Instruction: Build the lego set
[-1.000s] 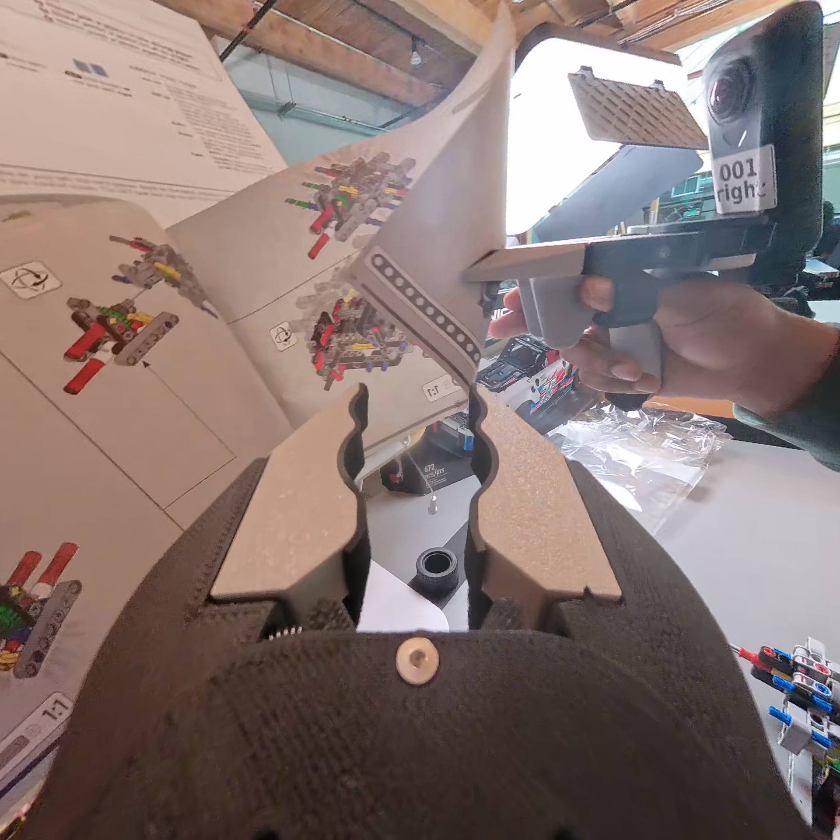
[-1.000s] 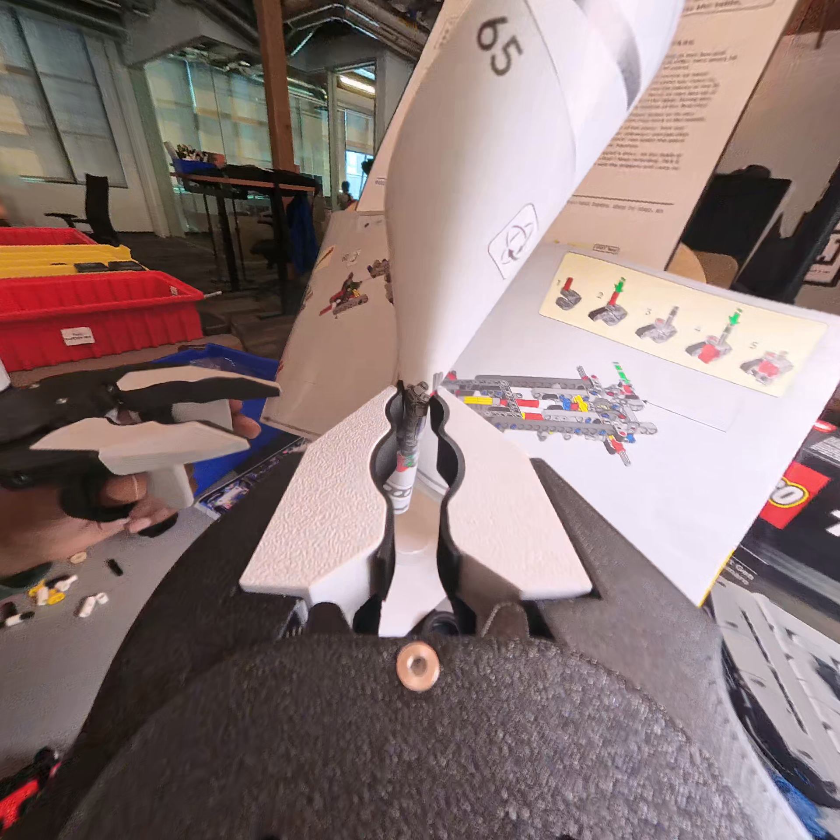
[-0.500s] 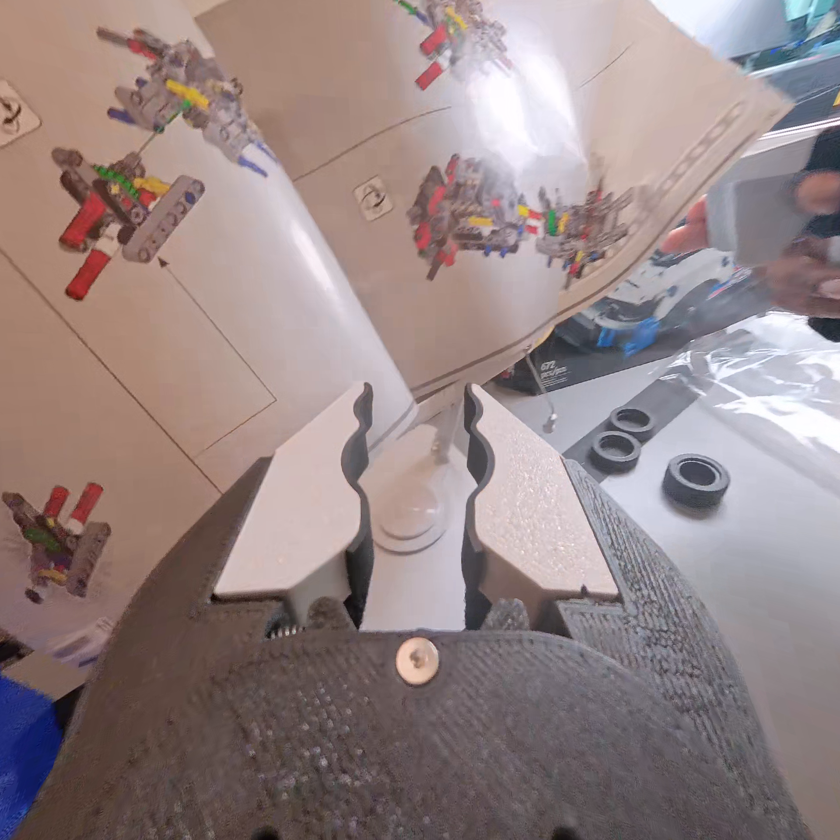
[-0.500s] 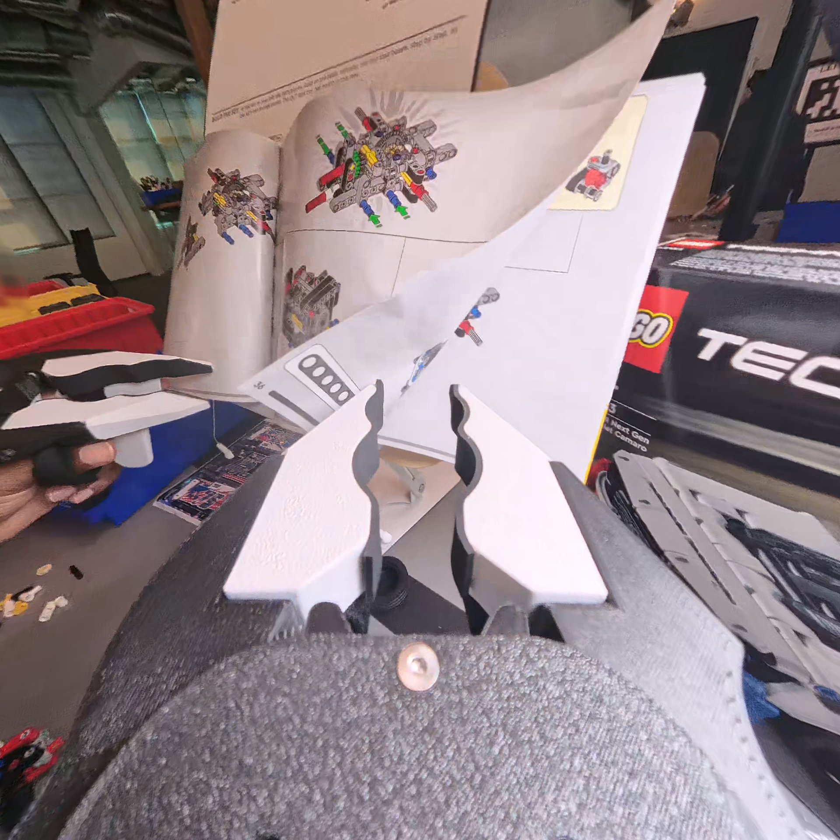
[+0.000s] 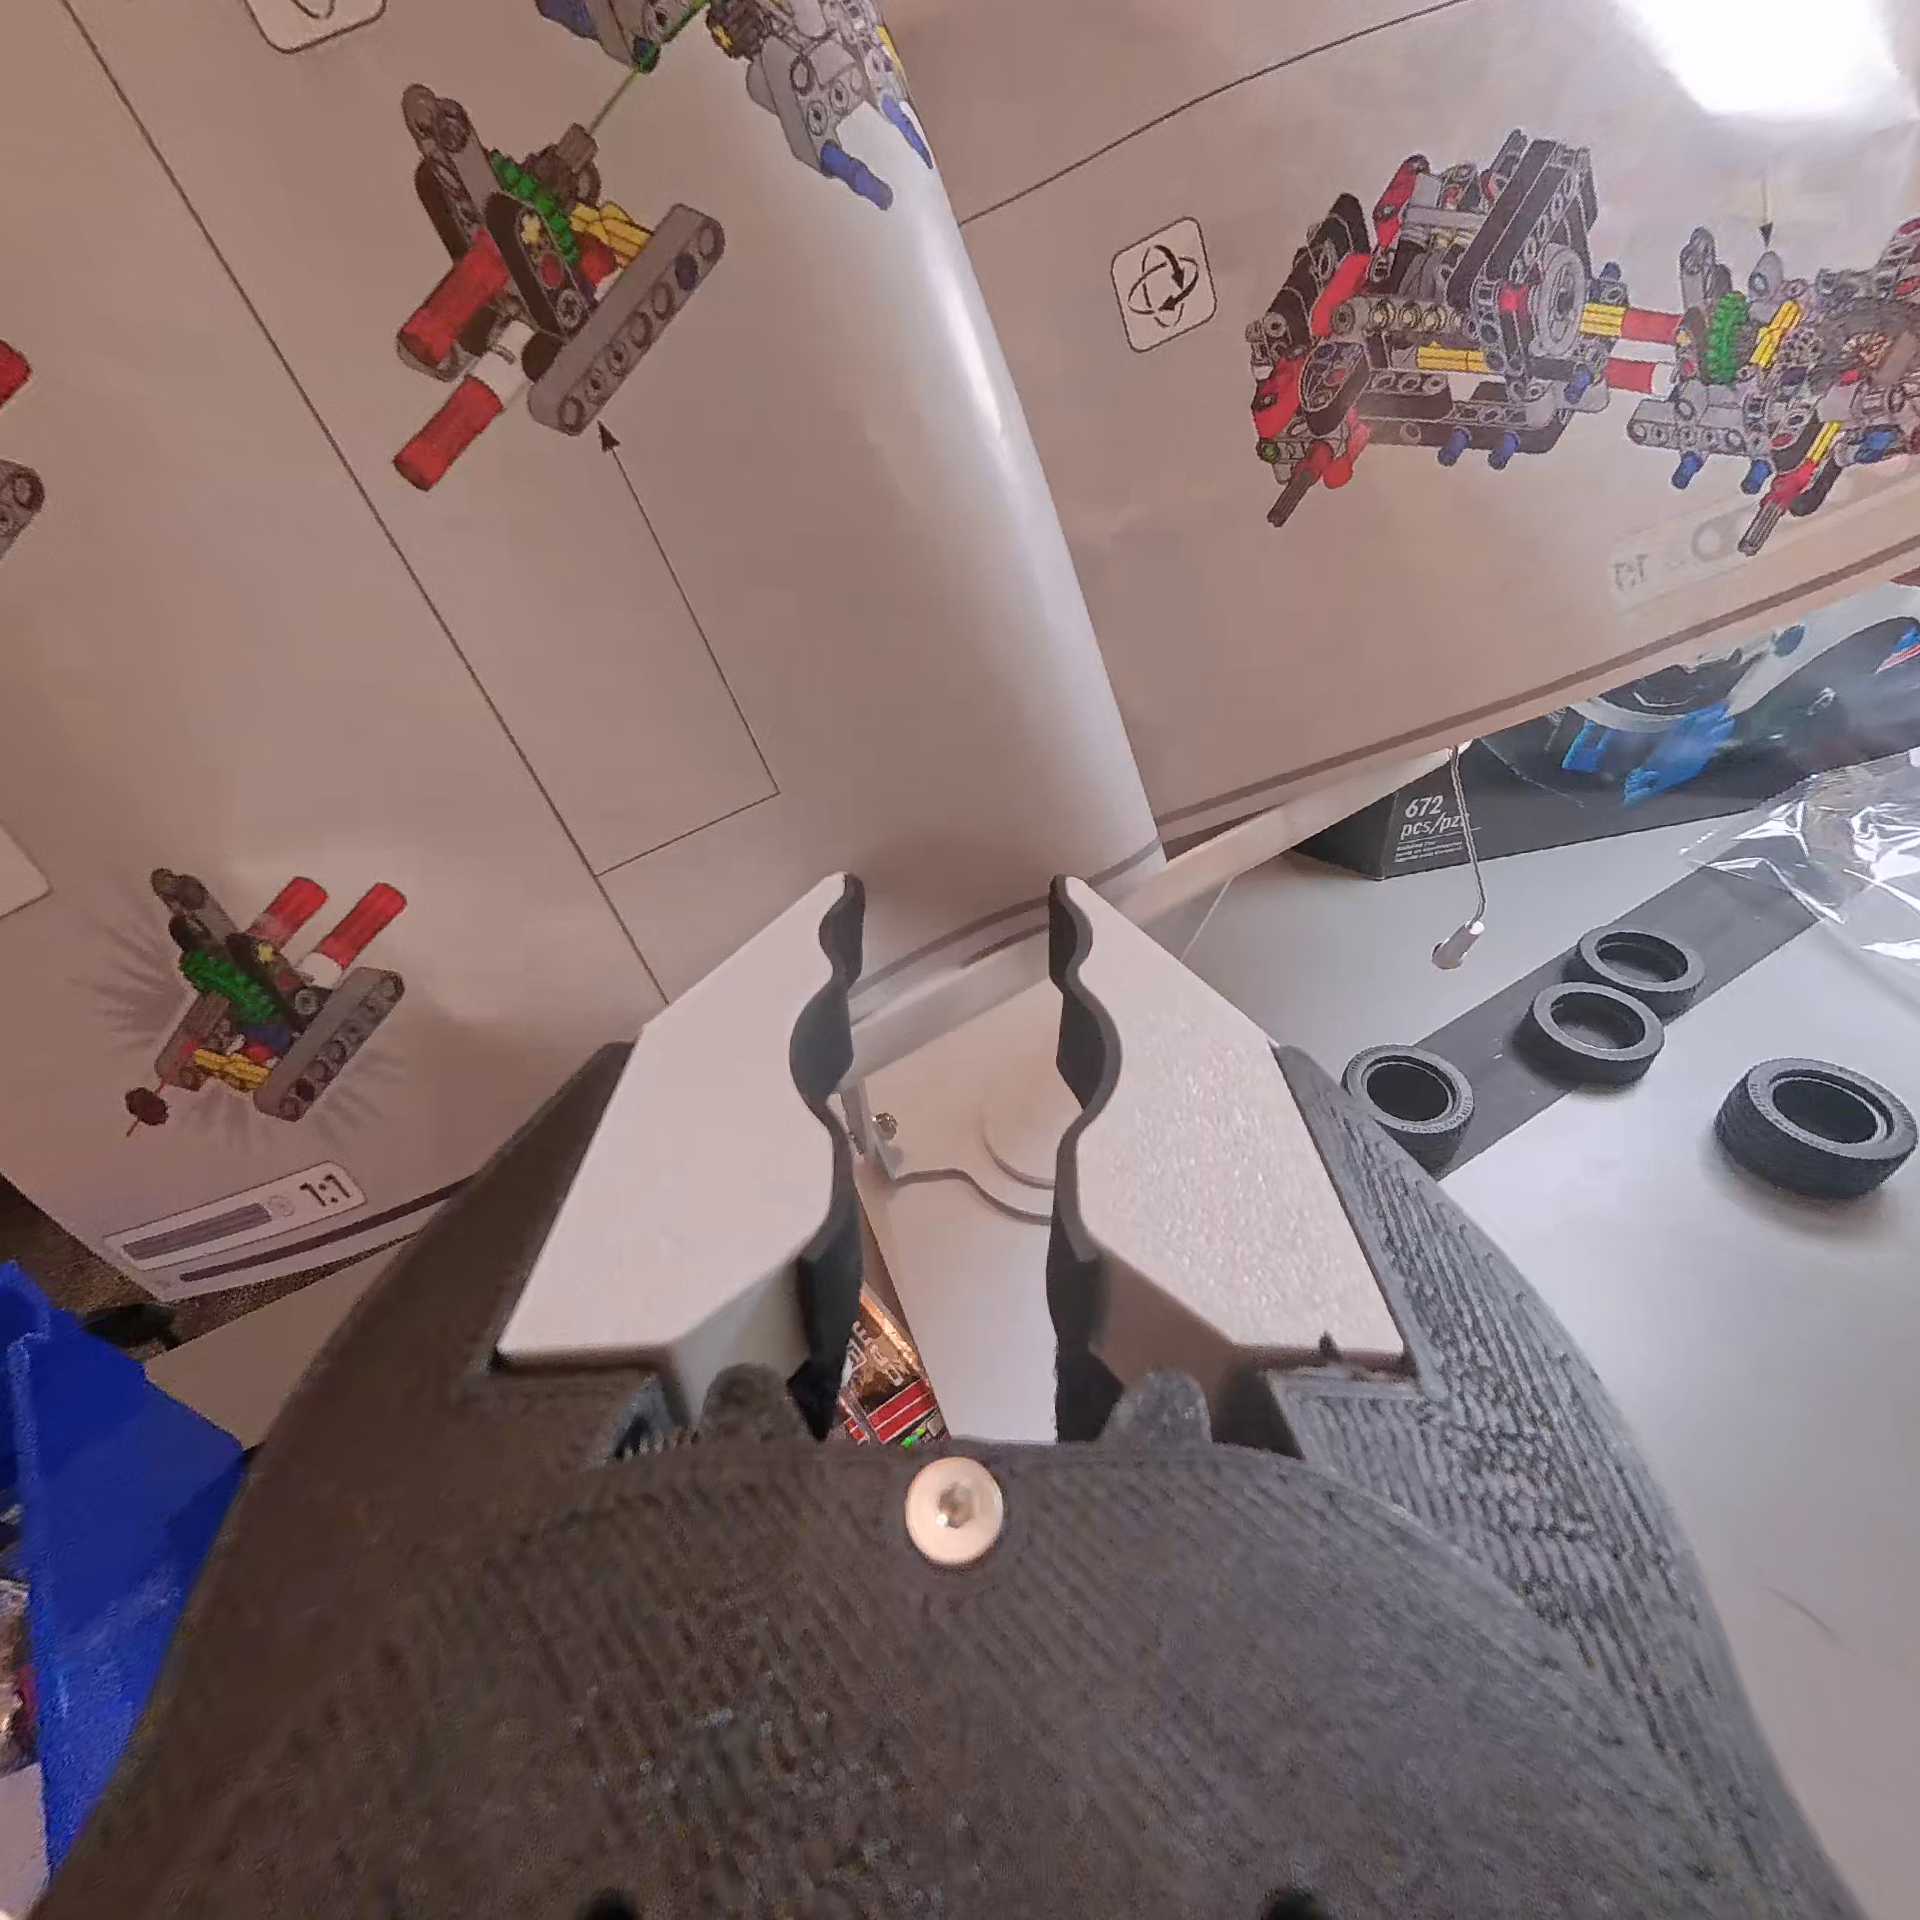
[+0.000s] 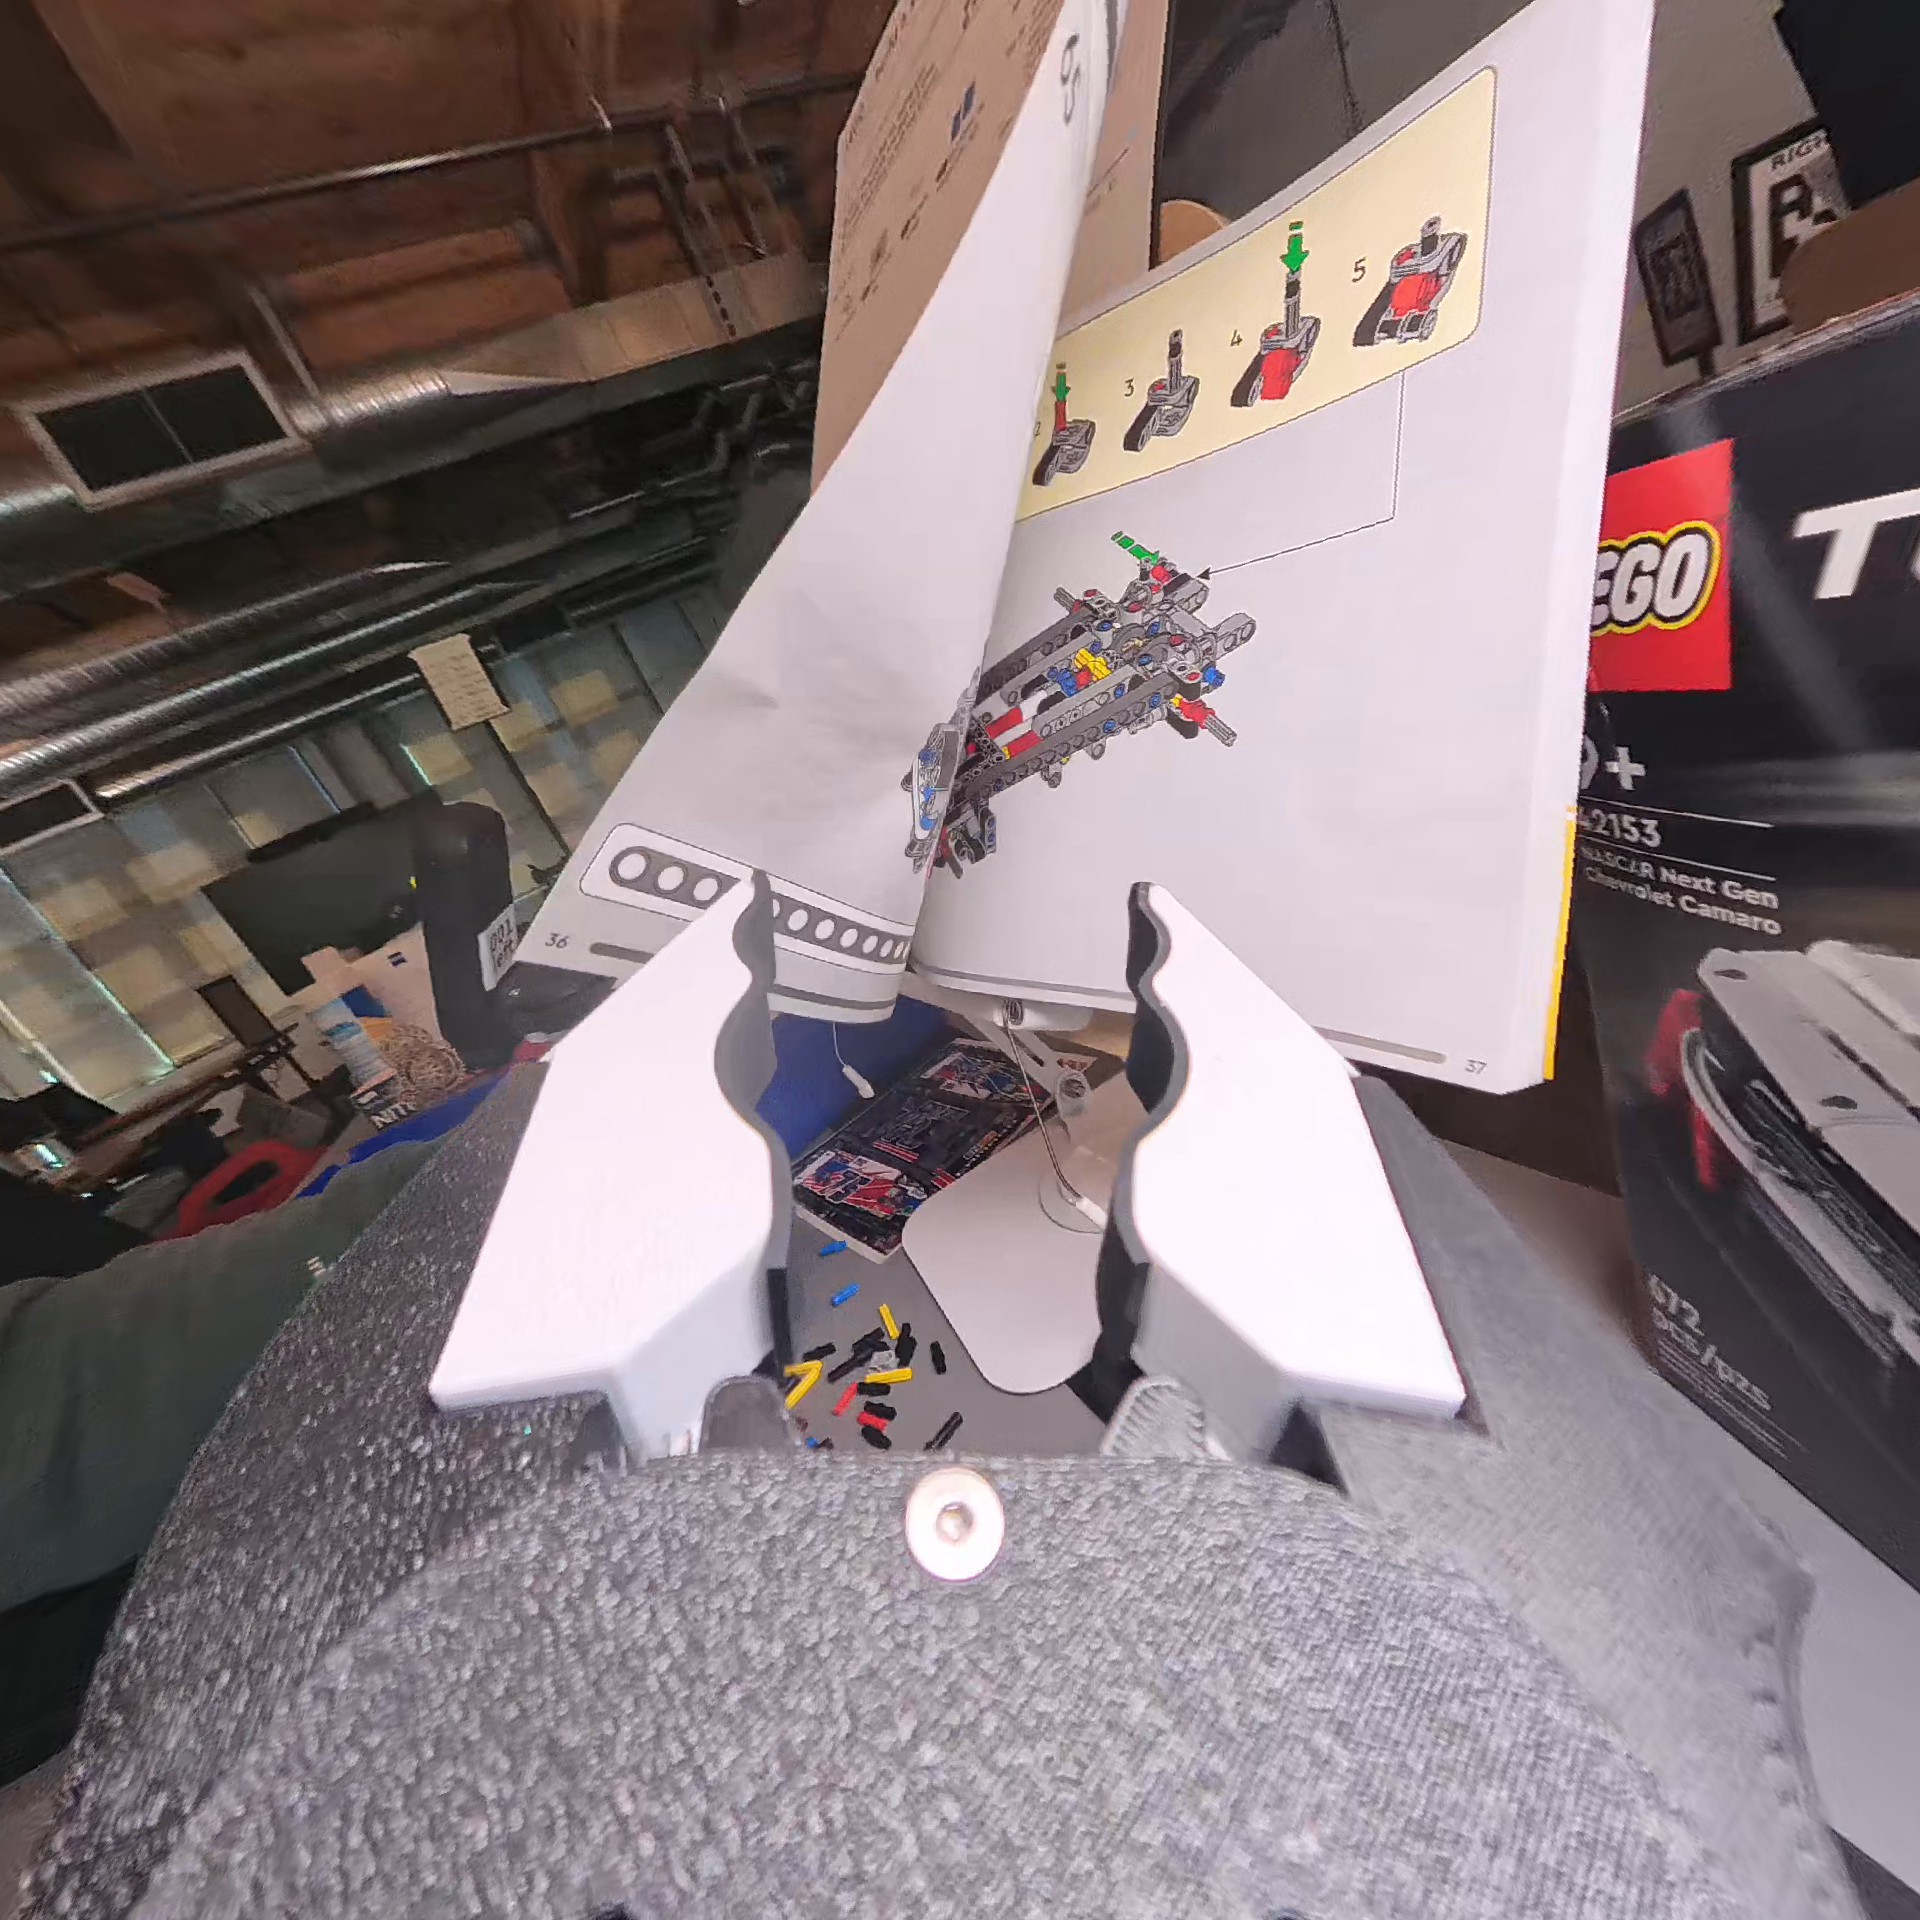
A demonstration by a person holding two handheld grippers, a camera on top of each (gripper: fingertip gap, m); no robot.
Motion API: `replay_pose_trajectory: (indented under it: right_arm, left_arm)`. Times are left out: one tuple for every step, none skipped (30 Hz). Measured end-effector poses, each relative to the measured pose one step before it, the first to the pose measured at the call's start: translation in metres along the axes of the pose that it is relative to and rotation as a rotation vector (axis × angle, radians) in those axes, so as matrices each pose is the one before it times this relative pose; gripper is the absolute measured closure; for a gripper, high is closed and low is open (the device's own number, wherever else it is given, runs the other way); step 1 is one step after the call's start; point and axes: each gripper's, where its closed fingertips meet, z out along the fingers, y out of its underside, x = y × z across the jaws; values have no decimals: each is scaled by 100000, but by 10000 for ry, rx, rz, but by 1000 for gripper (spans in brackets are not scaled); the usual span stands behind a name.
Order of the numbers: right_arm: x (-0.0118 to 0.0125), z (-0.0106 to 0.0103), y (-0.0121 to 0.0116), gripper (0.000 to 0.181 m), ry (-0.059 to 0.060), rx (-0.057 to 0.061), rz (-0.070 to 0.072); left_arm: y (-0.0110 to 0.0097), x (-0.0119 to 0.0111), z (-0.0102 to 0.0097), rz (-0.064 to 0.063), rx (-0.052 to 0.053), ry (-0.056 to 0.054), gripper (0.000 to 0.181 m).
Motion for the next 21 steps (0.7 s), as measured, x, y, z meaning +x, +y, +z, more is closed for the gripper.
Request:
replay_pose_trajectory:
  right_arm:
    - [-139, -180, 63, 114, -179, 33, 49]
    - [-323, -169, 66, 113, -284, 29, 78]
    - [-350, -175, -11, 112, -294, 71, 149]
    - [-344, -191, -83, 110, -279, 103, 133]
    - [-205, -182, -103, 110, -172, 100, 77]
    - [-162, -156, -56, 109, -125, 67, 9]
    - [-134, -92, 6, 109, -94, 18, 8]
    - [-107, -34, 81, 108, -82, -31, 0]
    - [-112, -2, 75, 107, -79, -38, 3]
    - [-223, -6, -17, 106, -150, 13, 36]
    - [-183, -18, -140, 105, -136, 68, 82]
    - [-229, -37, -168, 103, -162, 73, 61]
    - [-214, -37, -163, 102, -133, 45, 42]
    - [-22, -24, -73, 100, -13, -17, -3]
    - [-55, -34, -54, 99, -32, -11, -24]
    - [94, -34, -26, 99, 41, -23, 30]
    - [487, 8, 179, 101, 265, -130, 37]
    - [960, 33, 442, 108, 557, -290, -63]
    - [938, 21, 396, 119, 550, -237, -196]
    - [767, -13, 120, 130, 448, -45, -159]
    - [782, -38, -8, 144, 462, 1, -100]
  left_arm:
    - [6, -80, 4, -1, 2, -15, 147]
    - [-2, -88, 2, -6, 2, -16, 147]
    - [20, -97, 15, -16, 0, -22, 147]
    - [24, -125, 7, -25, 2, -25, 147]
    - [13, -111, 5, -38, 12, -15, 147]
    - [13, -98, 15, -48, 11, -3, 147]
    - [13, -81, 12, -43, 8, -3, 148]
    - [17, -69, 4, -26, 10, -8, 148]
    - [4, -70, 9, 0, 8, -23, 148]
    - [15, -81, -2, 19, 6, -36, 148]
    - [17, -103, 0, 19, 7, -38, 148]
    - [24, -126, -10, 12, 5, -43, 148]
    - [34, -181, 2, 2, 3, -45, 148]
    - [35, -194, -1, -11, -2, -39, 148]
    - [45, -216, 8, -18, -8, -38, 148]
    - [39, -204, 5, -29, 0, -20, 149]
    - [22, -168, 13, -33, 11, -3, 150]
    - [13, -132, 7, -19, 20, -6, 151]
    - [11, -99, 0, -9, 25, -6, 153]
    - [-4, -40, 11, -10, 32, 7, 154]
    - [7, 9, -6, -6, 36, 14, 154]
